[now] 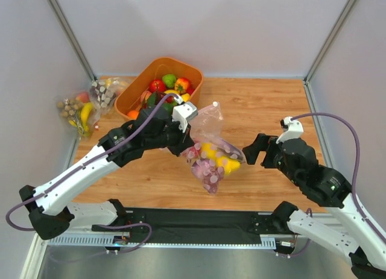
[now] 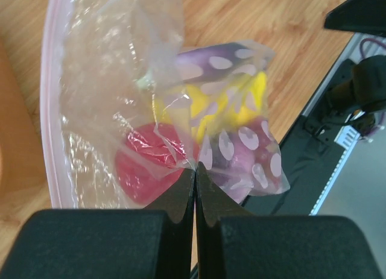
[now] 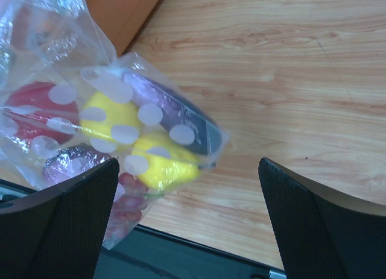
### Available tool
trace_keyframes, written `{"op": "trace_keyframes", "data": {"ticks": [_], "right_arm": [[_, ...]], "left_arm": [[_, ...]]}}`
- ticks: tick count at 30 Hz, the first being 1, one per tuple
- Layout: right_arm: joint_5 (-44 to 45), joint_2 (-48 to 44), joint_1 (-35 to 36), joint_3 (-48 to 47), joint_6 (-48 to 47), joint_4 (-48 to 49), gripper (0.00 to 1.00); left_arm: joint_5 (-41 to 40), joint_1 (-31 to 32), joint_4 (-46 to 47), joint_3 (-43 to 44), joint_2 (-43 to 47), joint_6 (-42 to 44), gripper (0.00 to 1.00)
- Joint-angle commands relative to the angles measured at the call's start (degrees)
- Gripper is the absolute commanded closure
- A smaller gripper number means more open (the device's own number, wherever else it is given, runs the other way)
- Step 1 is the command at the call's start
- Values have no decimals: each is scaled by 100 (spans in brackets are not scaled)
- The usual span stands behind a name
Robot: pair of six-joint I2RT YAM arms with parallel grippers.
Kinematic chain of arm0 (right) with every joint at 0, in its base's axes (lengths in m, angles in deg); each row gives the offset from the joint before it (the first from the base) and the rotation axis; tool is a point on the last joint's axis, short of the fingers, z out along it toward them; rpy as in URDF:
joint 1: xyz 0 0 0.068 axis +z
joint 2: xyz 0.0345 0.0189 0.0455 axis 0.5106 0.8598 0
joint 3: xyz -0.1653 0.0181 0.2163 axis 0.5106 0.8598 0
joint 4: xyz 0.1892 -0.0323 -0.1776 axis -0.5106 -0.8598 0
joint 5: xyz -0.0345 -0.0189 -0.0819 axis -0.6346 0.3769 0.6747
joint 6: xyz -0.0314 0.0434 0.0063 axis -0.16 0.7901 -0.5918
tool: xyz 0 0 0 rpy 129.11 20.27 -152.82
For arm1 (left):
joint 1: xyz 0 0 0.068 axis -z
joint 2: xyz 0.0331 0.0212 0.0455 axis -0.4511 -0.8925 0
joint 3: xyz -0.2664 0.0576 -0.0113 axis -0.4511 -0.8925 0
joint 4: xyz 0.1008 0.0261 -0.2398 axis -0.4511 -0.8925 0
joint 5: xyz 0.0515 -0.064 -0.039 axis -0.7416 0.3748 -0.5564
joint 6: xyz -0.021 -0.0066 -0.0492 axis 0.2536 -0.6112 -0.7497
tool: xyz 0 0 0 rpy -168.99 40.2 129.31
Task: Open the zip-top bag and remove the fake food
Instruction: Place the zipper food storage bag at the center of the board.
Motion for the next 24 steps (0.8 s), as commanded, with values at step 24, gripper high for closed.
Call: {"op": "trace_keyframes", "data": {"ticks": [24], "right_arm": [[-1778,754,-9,1805,-976,4202,0]], "left_arm": [[260,314,-164,-1758,-286,1177,85]]}}
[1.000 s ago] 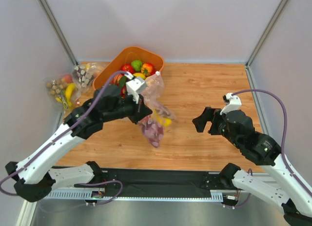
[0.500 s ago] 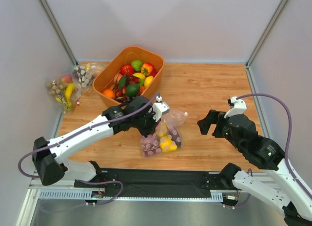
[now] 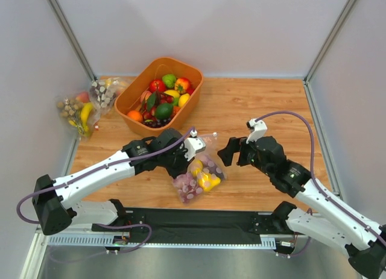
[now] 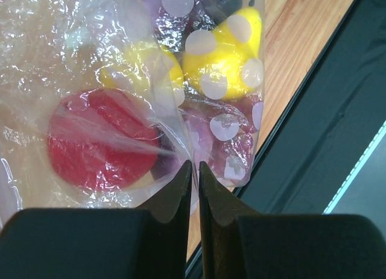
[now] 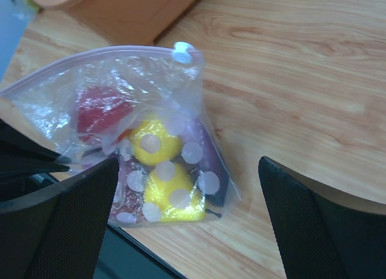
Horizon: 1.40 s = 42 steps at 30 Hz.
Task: Open the zip-top bag and remove the fake food
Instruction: Place the zipper food storage bag at the center of the board.
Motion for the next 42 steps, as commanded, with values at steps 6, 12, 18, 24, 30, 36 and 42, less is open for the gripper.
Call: {"op": "trace_keyframes", "data": {"ticks": [6,12,18,24,30,36,42], "right_arm": [[-1294,670,-199,381,-595,2411,0],[-1822,1320,-587,478,-613,3159,0],[-2779,2181,-868,408,-648,3976,0],[-3262,2902,-965,302,-526,4574,8],[-3747,3149,-982,575,10,5707,49],[-4072,2737,-974,435,3,5316,100],[-3889,1735,-965,286,-419,4147,100]], "left_arm": [[388,28,197,-29,179,123,59],[537,36,381,-117,496,71,26],[810,28,513,-205,742,44,25],[775,36,557,-258,918,18,25],[757,1,759,-354,1243,-35,24],[371,-226,978,-398,1620,-79,22],[520,-789,1392,-206,1885,-123,18]]}}
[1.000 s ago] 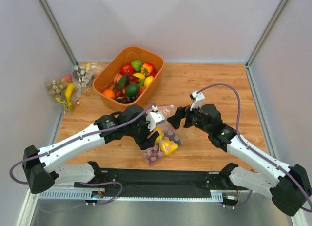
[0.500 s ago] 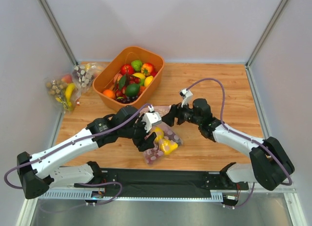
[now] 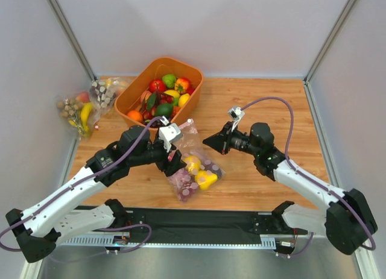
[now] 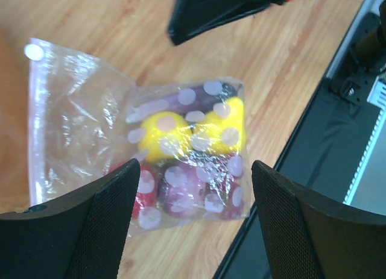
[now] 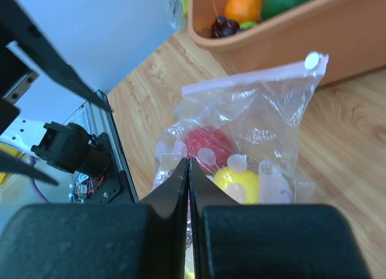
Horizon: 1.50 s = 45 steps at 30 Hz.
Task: Open the zip-top bag and remove the fake food
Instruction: Place the zipper food storage bag at the center of the board, then pick up the zipper food storage bag at the center of the board.
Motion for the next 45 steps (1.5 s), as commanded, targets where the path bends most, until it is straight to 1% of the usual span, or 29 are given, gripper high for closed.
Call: {"op": "trace_keyframes", "data": {"ticks": [1,2,4,5,7,8,10,11,13,15,17,24,28,29,30,31,33,34,35,37,39,40,41,43,44,45], "right_arm": [[98,-501,-23,-281,-515,-647,99],[247,-520,-14,-308,-578,-928,97],[353,-415,-23,-378,-649,-1088,89],[354,-336,-23,-422,-675,-1132,78],[345,5,-23,-509,-658,-1124,66],[319,147,-23,-632,-658,-1063,56],[240,602,-23,-790,-657,-1001,47],[205,770,-32,-956,-666,-940,40],[125,1235,-32,-1168,-710,-895,37],[90,1648,-41,-1467,-754,-851,32],[107,1887,-41,-1721,-789,-799,29],[239,2853,-49,-2354,-1097,-974,24],[47,3250,-41,-2487,-1001,-817,23],[-163,3329,-49,-2479,-939,-729,24],[-260,3434,-41,-2461,-860,-633,27],[-348,3453,-32,-2383,-677,-397,43],[-595,3392,-23,-2198,-465,-53,69],[-691,3339,-14,-2023,-299,227,91],[-736,3260,-5,-1909,-219,334,99],[-797,2909,21,-1611,-122,536,100],[-859,2382,56,-1434,-95,529,100],[-850,2172,91,-1337,-104,415,100],[-850,1761,117,-1214,-182,319,100],[-824,1319,205,-1126,-297,-111,100],[-798,882,249,-1073,-358,-270,100],[-772,669,293,-1064,-472,-593,100]], "left_arm": [[109,-210,437,253,95,-44,17],[118,-263,420,332,34,8,17],[127,-307,376,535,-37,96,17],[127,-351,332,579,-81,132,17],[153,-413,331,536,-160,185,17],[249,-517,418,466,-160,185,17],[381,-650,568,211,-160,115,17],[469,-737,508,228,-178,114,17],[374,-764,533,246,-152,123,17],[416,-861,595,167,-72,71,17],[505,-905,613,149,-46,26,17],[610,-905,622,105,-28,-61,17],[567,-923,648,78,-20,-53,17],[566,-931,657,70,-20,-53,17],[566,-949,657,70,-28,-70,17],[566,-993,657,70,-54,-79,17],[566,-1054,665,78,-81,-96,17],[558,-1072,665,78,-72,-105,17],[531,-1081,665,78,-72,-105,17],[339,-1098,657,78,-20,-140,17],[111,-1107,630,70,-2,-167,17],[57,-1107,630,70,42,-176,17],[13,-1107,639,70,59,-176,17],[-5,-1116,674,52,112,-202,17],[12,-1116,718,35,121,-220,17],[126,-1116,762,17,130,-228,16]]}}
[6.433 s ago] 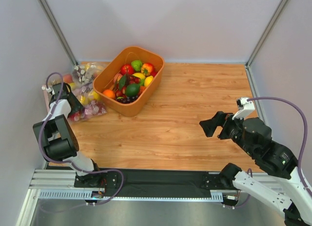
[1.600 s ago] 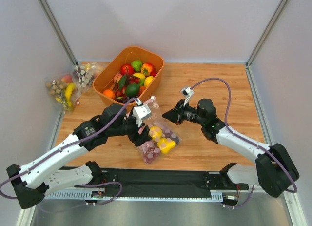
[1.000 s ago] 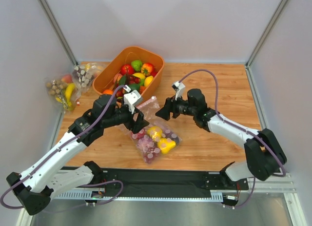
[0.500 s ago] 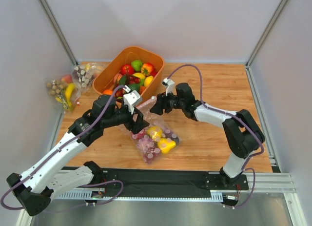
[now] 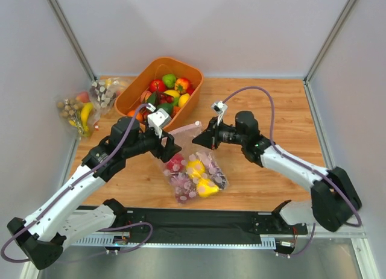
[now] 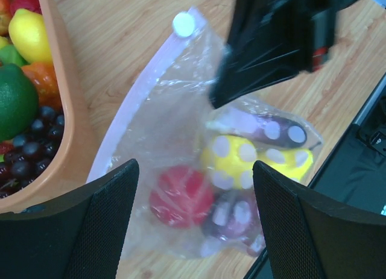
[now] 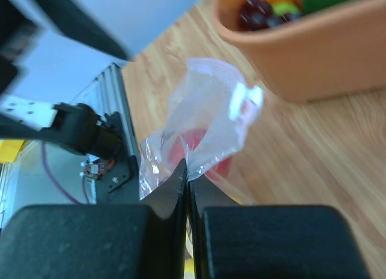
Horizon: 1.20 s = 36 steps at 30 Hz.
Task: Open the zip-top bag and remove the fake food
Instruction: Pick up the zipper food storage bag at the center of the board.
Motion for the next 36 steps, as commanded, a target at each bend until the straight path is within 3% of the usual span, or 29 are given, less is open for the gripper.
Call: {"op": "trace_keyframes", "data": {"ticks": [1,8,14,19,25,26,36], "right_arm": [[-68,-1015,230,18,-263,-373,100],[-14,-2404,310,-43,-650,-1691,100],[-155,-2872,318,-105,-799,-2473,100],[-278,-3117,318,-114,-835,-2712,100],[-366,-3285,310,-105,-861,-2853,100],[-383,-3285,318,-105,-878,-2879,100],[-375,-3338,310,-210,-1010,-3099,100]], "left_arm": [[107,-38,353,-42,150,-69,16],[748,-38,880,493,115,1,16],[1082,-38,1091,1074,-193,89,16],[1706,-38,1295,1267,-579,1,12],[3172,-38,873,1689,-1502,-51,9],[3236,-38,829,1724,-1642,-34,1],[4343,-38,469,1601,-2091,107,3]]}}
